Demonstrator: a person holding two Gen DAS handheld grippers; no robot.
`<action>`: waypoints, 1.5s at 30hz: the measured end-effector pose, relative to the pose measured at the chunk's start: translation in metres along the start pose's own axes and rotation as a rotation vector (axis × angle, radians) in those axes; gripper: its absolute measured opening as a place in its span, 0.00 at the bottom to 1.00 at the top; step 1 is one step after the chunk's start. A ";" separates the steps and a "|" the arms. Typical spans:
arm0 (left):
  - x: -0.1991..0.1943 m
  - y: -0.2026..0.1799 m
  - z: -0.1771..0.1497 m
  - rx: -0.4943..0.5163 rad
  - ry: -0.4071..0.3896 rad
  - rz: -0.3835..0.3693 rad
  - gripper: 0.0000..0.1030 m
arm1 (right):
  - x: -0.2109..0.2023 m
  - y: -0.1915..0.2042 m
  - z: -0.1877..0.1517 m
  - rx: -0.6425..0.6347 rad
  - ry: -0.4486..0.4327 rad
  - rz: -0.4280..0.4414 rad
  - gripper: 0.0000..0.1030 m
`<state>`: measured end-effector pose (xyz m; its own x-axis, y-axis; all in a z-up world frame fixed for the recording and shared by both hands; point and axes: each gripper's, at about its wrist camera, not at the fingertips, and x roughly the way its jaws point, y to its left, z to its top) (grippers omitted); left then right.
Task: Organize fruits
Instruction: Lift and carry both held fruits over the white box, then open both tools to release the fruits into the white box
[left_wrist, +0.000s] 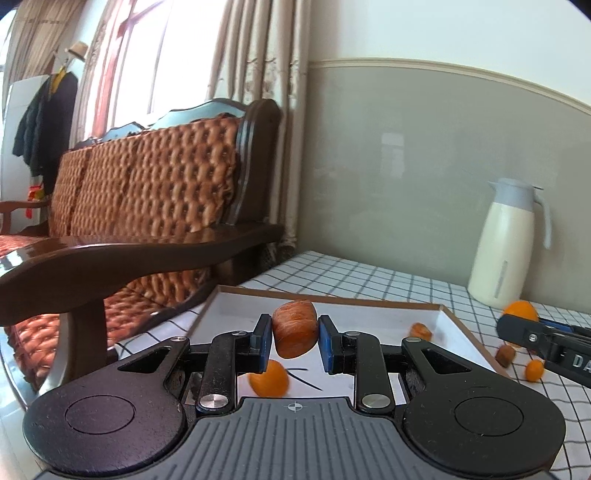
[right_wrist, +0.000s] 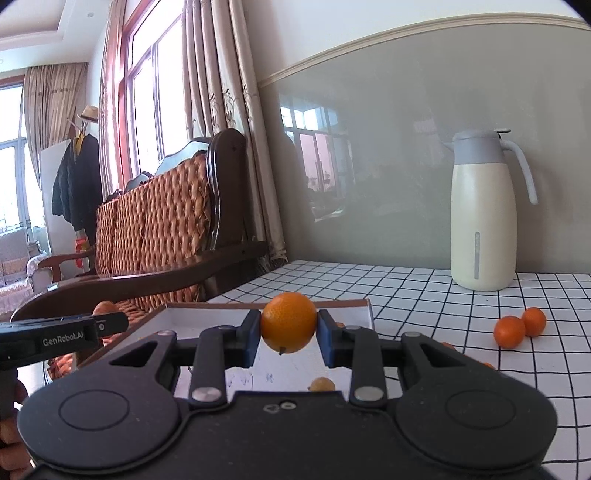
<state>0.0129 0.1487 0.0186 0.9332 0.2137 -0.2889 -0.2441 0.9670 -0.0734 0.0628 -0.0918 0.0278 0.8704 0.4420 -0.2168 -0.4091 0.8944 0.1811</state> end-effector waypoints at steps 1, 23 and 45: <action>0.002 0.003 0.001 -0.006 0.001 0.006 0.26 | 0.001 0.000 0.001 0.006 -0.004 0.003 0.23; 0.042 0.010 0.018 0.006 0.014 0.007 0.26 | 0.033 -0.002 0.017 0.021 -0.028 -0.008 0.23; 0.099 0.018 0.020 -0.012 0.103 0.037 0.26 | 0.100 -0.009 0.014 0.012 0.111 -0.043 0.23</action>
<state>0.1059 0.1897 0.0081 0.8915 0.2332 -0.3885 -0.2816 0.9568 -0.0718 0.1570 -0.0563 0.0176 0.8511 0.4089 -0.3292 -0.3682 0.9120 0.1809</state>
